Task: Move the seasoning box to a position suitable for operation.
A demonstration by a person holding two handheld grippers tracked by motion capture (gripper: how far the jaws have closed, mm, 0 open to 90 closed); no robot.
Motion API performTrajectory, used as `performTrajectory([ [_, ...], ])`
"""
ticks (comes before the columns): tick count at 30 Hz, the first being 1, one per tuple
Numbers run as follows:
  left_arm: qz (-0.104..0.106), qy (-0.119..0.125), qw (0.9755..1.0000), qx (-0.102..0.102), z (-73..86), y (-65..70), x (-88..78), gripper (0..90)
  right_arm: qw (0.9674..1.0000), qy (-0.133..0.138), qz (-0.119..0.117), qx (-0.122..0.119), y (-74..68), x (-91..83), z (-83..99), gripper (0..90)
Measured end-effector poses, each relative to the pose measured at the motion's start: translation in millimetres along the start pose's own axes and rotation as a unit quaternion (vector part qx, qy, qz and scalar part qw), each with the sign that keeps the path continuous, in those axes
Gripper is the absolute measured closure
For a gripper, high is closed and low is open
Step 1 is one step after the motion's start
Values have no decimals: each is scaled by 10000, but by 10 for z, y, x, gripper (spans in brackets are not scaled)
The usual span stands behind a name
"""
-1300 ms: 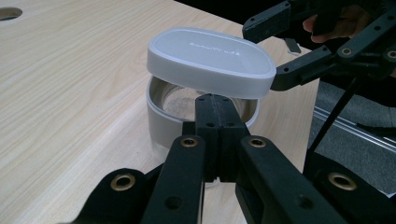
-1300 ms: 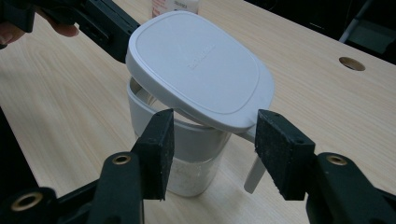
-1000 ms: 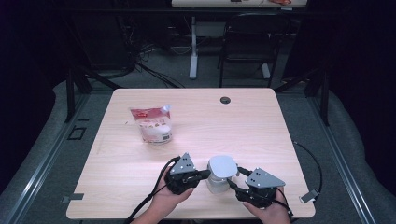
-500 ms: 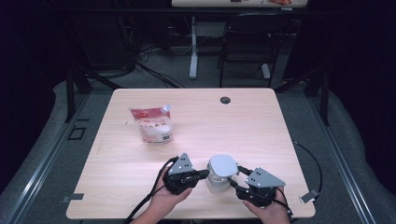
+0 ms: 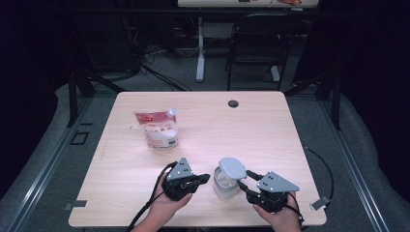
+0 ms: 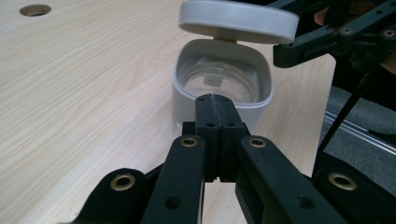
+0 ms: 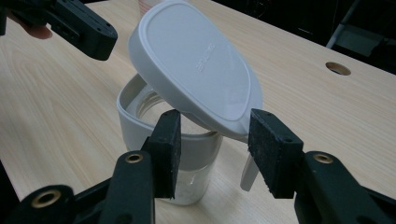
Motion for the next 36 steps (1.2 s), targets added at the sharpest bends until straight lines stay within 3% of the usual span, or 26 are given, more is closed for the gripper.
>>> performTrajectory([
  [16, -458, 73, 9985, -289, 214, -243, -422, 900, 9994, 191, -77, 292, 63, -18, -68, 647],
  [23, -599, -34, 9977, -303, 366, -252, -576, 900, 9989, 236, -76, 390, 100, -15, -80, 681],
  [28, -686, -28, 9966, -447, 510, -287, -709, 900, 9988, 252, -14, 420, 122, -14, -84, 717],
  [36, -682, -19, 9960, -571, 584, -363, -712, 900, 9981, 244, 23, 559, 181, 12, -79, 769],
])
Point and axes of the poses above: each handheld gripper's, and its own axes: x roughly forward along the jaws, z roughly out of its underside, y roughly to its right, the point moved 8 cm from there along x, roughly forward along the jaws, and after that the axes turned 14 degrees about z, right-handed, at the moved point
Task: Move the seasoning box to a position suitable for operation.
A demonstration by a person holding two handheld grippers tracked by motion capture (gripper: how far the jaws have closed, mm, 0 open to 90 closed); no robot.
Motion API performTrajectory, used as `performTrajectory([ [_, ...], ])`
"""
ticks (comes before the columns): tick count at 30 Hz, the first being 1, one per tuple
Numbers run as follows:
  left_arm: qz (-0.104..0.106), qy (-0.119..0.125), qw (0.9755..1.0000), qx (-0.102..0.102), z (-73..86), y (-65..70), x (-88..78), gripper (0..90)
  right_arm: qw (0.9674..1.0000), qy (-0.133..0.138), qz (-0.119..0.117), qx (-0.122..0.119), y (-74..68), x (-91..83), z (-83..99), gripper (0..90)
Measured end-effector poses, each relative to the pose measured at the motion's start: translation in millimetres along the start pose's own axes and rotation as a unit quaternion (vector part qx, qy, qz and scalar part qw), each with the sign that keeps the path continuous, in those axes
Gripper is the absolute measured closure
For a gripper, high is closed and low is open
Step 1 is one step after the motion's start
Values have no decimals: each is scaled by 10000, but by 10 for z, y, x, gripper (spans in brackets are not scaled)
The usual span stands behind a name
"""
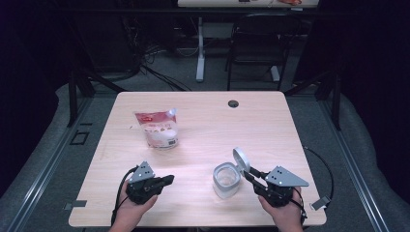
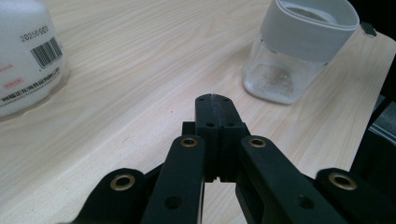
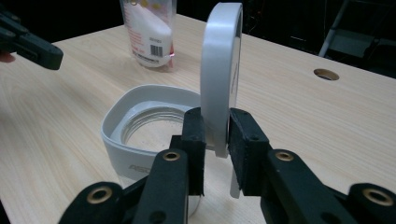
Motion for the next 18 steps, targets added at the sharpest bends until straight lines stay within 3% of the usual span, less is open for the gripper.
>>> performTrajectory([
  [18, -87, 1, 10000, -44, 39, -67, -10, 890, 9988, 23, -182, 464, 60, 166, -27, 788],
])
Point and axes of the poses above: each handheld gripper's, and its own axes: x roughly forward along the jaws, z roughly out of its underside, y roughly to its right, the point moved 8 cm from there along x, roughly forward along the jaws, and after that the axes turned 14 degrees about z, right-handed, at the moved point
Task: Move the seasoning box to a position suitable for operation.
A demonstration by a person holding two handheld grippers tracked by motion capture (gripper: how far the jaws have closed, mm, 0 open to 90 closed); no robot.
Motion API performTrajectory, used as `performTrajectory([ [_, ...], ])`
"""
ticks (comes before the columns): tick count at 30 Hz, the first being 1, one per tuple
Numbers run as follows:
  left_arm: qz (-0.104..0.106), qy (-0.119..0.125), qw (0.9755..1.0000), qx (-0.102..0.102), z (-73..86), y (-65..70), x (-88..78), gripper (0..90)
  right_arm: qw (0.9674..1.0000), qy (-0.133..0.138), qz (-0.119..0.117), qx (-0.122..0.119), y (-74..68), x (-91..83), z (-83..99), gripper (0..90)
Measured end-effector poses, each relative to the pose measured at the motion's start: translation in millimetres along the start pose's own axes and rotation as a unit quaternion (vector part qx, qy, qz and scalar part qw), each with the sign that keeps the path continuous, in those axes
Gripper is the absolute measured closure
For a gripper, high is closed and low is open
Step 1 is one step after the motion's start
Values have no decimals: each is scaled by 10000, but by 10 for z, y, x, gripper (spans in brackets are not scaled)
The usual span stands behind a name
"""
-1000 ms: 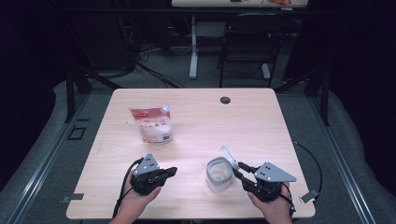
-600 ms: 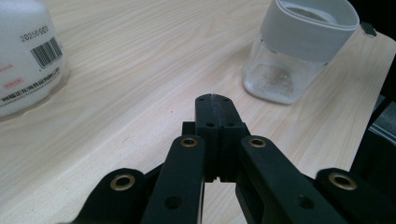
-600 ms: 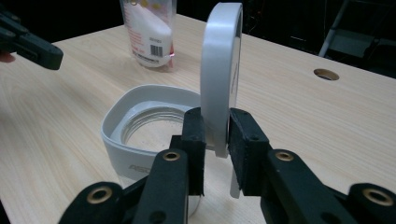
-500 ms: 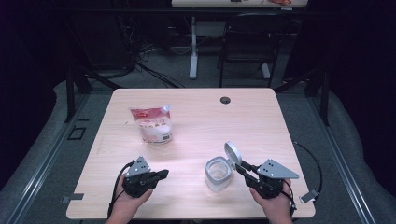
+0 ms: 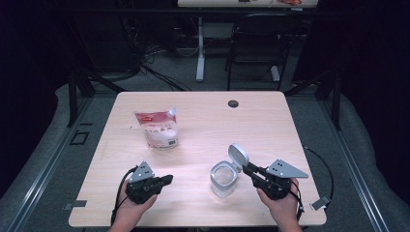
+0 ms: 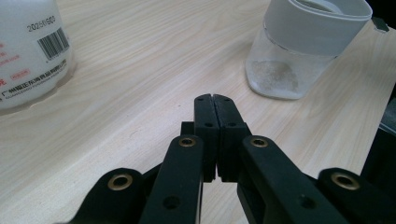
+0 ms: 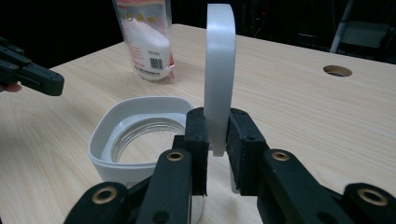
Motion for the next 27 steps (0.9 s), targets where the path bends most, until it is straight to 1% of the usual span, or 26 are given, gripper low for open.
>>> performTrajectory([
  [2, -6, 24, 10000, -31, 1, -5, -5, 887, 10000, 7, -15, 20, -1, 9, -2, 788],
  [3, -16, 42, 10000, -39, 3, -14, -13, 886, 9999, 37, -60, 96, 1, 30, -2, 787],
  [5, -21, 49, 10000, -48, 4, -17, -22, 883, 9998, 41, -117, 155, 10, 40, 5, 786],
  [8, -42, 47, 10000, -54, 7, -21, -31, 879, 9997, 42, -146, 177, 22, 53, 4, 785],
  [11, -33, 73, 10000, -54, 9, -25, -28, 875, 9996, 35, -133, 228, 29, 85, -10, 786],
  [15, -51, 54, 10000, -41, 16, -16, -22, 870, 9997, 2, -93, 218, 44, 132, -33, 789],
  [16, -49, 51, 10000, -32, 17, -16, -23, 869, 9998, -34, -56, 178, 56, 135, -34, 790],
  [18, -46, 52, 10000, -42, 21, -19, -23, 868, 9998, -18, -60, 181, 63, 148, -45, 792],
  [21, -56, 60, 10000, -38, 20, -25, -24, 867, 9998, -71, -53, 166, 78, 158, -51, 792],
  [24, -56, 49, 10000, -18, 22, -29, -27, 864, 9997, -69, 2, 236, 107, 201, -71, 794],
  [27, -62, 53, 10000, -38, 25, -35, -26, 862, 9995, -90, -1, 297, 122, 220, -76, 796],
])
Point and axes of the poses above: each handheld gripper's, and its own axes: x roughly forward along the jaws, z roughly out of its underside, y roughly to its right, the point moved 8 cm from there along x, roughly forward along the jaws, and after that the axes turned 14 degrees about z, right-handed, at the moved point
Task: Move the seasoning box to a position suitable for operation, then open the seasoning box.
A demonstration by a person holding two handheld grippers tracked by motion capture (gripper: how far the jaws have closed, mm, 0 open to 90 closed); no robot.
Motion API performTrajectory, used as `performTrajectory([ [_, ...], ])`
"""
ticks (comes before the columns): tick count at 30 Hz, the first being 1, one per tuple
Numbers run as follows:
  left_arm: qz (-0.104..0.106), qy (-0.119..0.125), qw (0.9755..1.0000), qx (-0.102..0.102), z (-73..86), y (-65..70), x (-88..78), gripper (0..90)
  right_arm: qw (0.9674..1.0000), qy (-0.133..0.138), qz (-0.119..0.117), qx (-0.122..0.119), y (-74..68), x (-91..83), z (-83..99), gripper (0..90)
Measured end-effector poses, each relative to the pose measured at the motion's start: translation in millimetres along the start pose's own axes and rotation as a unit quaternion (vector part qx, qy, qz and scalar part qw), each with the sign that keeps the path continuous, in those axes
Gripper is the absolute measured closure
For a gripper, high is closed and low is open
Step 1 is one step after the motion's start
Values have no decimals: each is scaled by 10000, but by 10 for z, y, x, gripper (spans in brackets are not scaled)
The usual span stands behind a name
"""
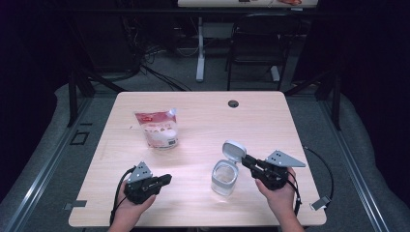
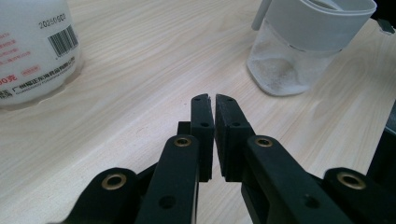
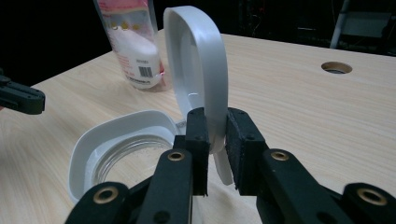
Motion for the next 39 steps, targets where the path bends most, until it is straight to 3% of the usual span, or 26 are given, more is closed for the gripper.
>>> performTrajectory([
  [15, -55, 46, 10000, -64, 19, -79, -25, 844, 9999, 36, -49, 145, 8, 49, -9, 789],
  [21, -105, 118, 9997, -162, 18, -212, -50, 838, 10000, 6, 8, -63, 5, -36, 31, 750],
  [30, -295, 271, 9987, -308, 3, -371, -161, 815, 9998, -28, 130, -128, 38, -180, 71, 710],
  [39, -607, 393, 9971, -225, -73, -451, -321, 736, 9998, -71, 147, -103, -45, -447, 100, 686],
])
Point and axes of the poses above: each handheld gripper's, and its own axes: x roughly forward along the jaws, z roughly out of its underside, y roughly to its right, the point moved 8 cm from there along x, roughly forward along the jaws, and after that the axes turned 14 degrees about z, right-handed, at the moved point
